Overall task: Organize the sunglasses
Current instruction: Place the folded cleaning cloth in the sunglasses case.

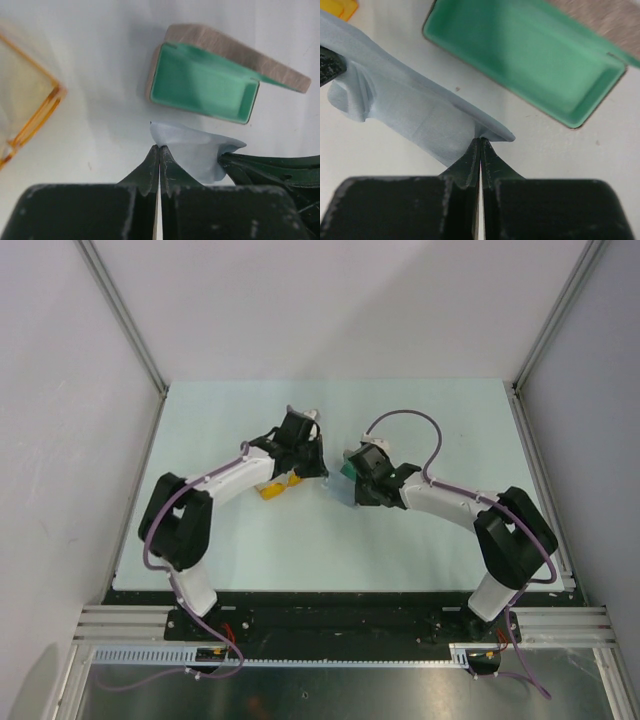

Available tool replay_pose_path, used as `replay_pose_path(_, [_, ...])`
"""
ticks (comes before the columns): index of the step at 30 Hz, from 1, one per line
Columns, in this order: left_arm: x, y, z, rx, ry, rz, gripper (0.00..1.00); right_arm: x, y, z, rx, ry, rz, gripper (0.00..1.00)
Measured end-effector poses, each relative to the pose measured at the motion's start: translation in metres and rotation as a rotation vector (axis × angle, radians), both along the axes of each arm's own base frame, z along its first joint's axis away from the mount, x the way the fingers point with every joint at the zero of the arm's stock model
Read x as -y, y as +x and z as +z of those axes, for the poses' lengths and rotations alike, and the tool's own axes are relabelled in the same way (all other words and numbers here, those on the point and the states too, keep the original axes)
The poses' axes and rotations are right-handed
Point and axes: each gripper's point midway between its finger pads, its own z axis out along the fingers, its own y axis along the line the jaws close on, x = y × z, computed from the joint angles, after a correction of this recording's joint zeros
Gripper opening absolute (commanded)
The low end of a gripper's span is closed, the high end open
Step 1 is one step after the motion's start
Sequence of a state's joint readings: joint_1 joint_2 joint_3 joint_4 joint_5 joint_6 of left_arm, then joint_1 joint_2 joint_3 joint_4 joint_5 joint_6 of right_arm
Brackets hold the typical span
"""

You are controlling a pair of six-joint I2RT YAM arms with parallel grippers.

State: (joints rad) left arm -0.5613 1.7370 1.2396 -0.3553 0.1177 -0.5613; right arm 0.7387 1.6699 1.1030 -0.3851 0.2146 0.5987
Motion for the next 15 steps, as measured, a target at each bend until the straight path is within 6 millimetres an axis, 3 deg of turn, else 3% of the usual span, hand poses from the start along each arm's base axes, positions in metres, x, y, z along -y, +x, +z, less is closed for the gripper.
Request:
replay_pose_path(7, [0.027, 0.03, -0.002, 0.016, -0.018, -0.059, 0.0, 0.024, 0.021, 0.002, 0.019, -0.013, -0.084, 0.0])
replay_pose_path(15, [0.047, 0.044, -0.016, 0.004, -0.022, -0.104, 0.0, 0.04, 0.029, 0.001, 0.03, -0.043, -0.133, 0.0])
